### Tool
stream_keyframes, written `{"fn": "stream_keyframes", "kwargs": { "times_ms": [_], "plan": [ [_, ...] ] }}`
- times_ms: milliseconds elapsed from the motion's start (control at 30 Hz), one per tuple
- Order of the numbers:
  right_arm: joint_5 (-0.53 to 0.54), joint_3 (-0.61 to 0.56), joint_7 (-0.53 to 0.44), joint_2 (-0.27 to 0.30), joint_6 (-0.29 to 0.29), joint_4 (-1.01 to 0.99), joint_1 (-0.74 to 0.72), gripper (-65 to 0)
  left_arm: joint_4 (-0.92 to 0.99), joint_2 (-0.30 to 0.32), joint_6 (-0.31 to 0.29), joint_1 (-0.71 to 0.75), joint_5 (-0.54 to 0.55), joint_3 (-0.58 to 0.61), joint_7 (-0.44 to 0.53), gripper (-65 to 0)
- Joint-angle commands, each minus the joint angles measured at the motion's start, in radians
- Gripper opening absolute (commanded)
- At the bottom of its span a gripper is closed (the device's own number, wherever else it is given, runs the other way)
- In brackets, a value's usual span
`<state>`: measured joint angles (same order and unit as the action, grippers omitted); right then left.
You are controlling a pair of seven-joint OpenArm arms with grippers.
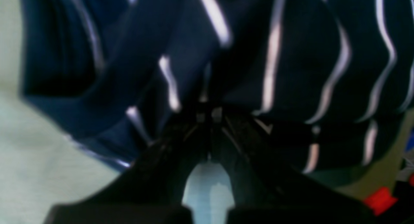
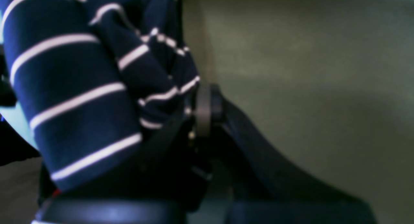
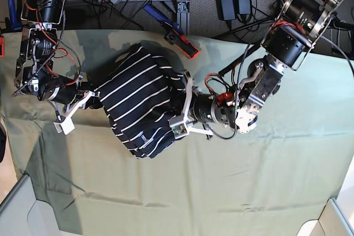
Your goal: Fold the T-shirt properly
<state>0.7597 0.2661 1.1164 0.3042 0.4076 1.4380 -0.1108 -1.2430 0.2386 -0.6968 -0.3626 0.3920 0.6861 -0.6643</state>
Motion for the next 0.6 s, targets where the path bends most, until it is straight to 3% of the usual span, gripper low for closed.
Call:
{"fn": "stream_keyframes", "kwargs": {
  "times_ms": [0,333,567],
  "plan": [
    [0.032,0.005,-0.005,0.011,0.077,0.031,-0.002,-65.0,0.010,0.006,-0.001,-0.040,-0.032,-0.007,-0.010,-65.0],
    [0.035,0.005,-0.005,-0.022,0.077,0.259,0.172,-65.0,0.120,0.005,-0.001,-0.187,-0.038,-0.006,0.037,-65.0],
    [0.052,0.004,-0.005,-0.111,0.079,0.305,0.232,-65.0,0.130,0.006,-0.001,-0.244,-0.033,-0.006,0.032,-65.0]
  ]
}}
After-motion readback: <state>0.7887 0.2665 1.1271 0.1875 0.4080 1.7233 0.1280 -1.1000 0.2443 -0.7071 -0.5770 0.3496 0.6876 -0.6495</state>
